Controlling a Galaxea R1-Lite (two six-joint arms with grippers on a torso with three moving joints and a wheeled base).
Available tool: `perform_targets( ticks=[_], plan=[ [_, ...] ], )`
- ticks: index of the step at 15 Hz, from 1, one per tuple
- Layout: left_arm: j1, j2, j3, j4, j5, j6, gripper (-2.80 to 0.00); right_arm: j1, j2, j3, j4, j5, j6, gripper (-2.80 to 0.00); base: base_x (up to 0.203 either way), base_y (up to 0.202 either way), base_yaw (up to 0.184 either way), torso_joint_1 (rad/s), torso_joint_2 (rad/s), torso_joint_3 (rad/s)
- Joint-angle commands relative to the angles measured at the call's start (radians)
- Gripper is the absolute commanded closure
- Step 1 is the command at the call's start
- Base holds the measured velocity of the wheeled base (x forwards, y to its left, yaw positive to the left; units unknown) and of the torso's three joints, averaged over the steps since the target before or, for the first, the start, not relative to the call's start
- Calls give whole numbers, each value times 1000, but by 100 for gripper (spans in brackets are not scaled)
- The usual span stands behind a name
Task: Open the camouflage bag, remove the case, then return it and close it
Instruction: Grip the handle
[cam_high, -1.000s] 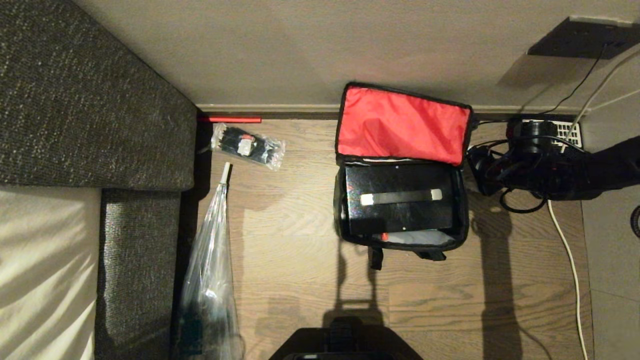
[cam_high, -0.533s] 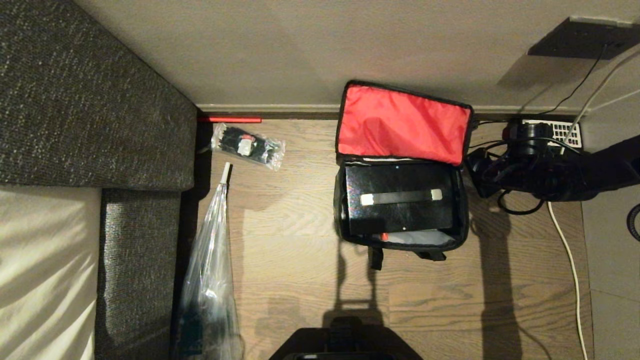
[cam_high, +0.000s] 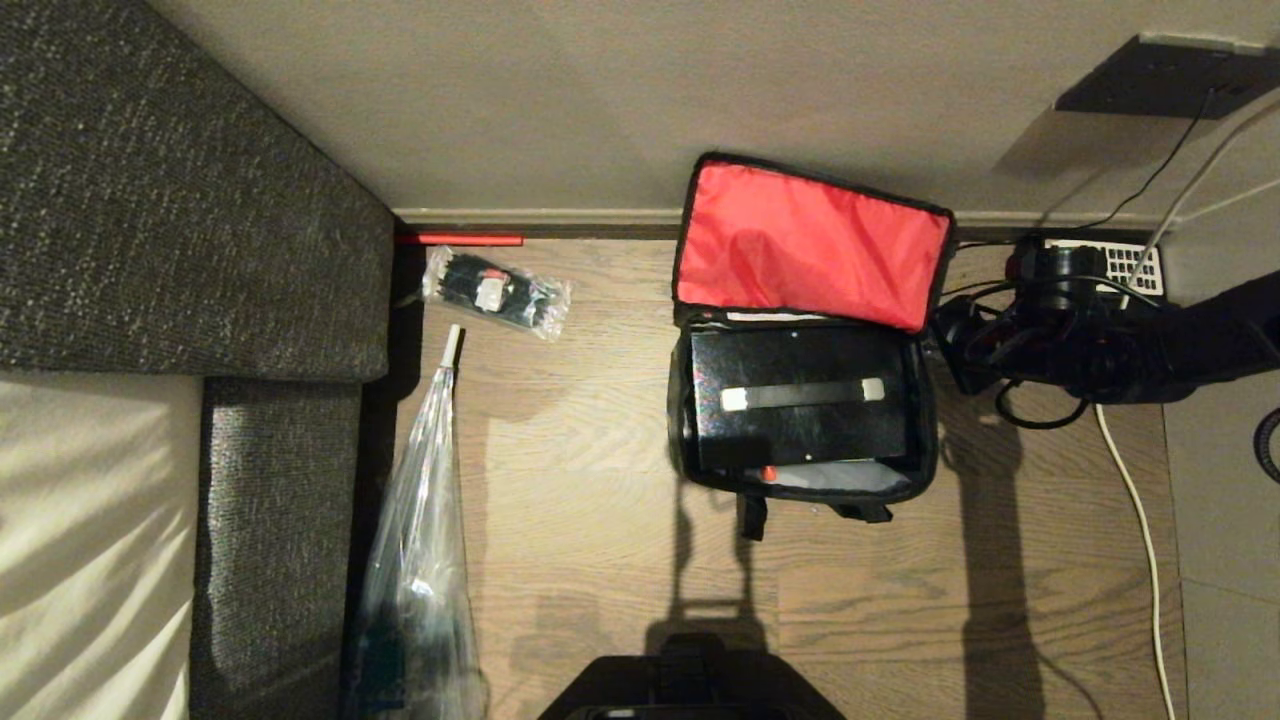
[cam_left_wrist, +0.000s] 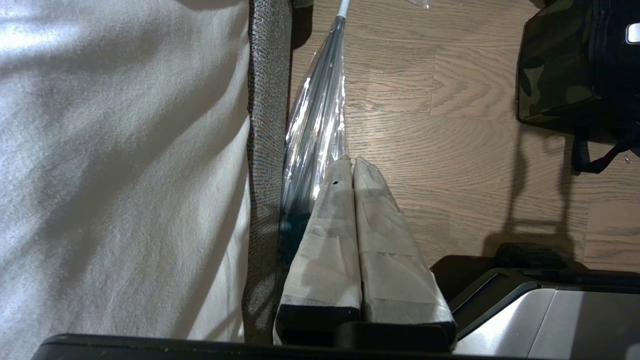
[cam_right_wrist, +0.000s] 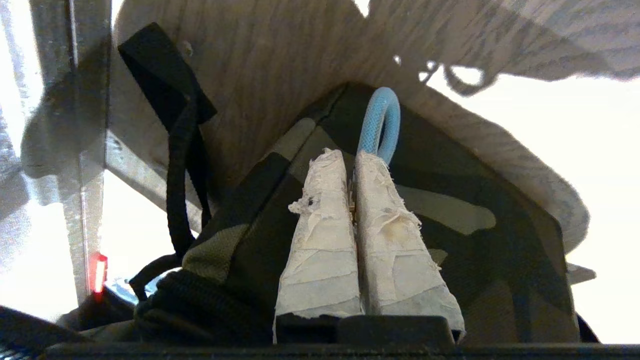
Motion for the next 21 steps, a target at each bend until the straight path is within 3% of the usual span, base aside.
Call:
perform_targets(
  ticks=[1, 6, 13, 17, 21],
  plan=[
    [0, 0, 0, 0, 0, 0, 0, 0, 4, -18, -27, -5, 3, 0, 0, 0, 0, 0, 0, 0],
    [0, 0, 0, 0, 0, 0, 0, -1, 19, -53, -119, -12, -2, 0, 0, 0, 0, 0, 0, 0],
    [0, 0, 0, 0, 0, 0, 0, -2, 38, -104, -129, -45, -2, 0, 0, 0, 0, 0, 0, 0],
    [0, 0, 0, 0, 0, 0, 0, 0, 64, -130, -129, -134, -2, 0, 0, 0, 0, 0, 0, 0],
    [0, 0, 0, 0, 0, 0, 0, 0, 88, -175, -131, -158, -4, 0, 0, 0, 0, 0, 0, 0]
  ],
)
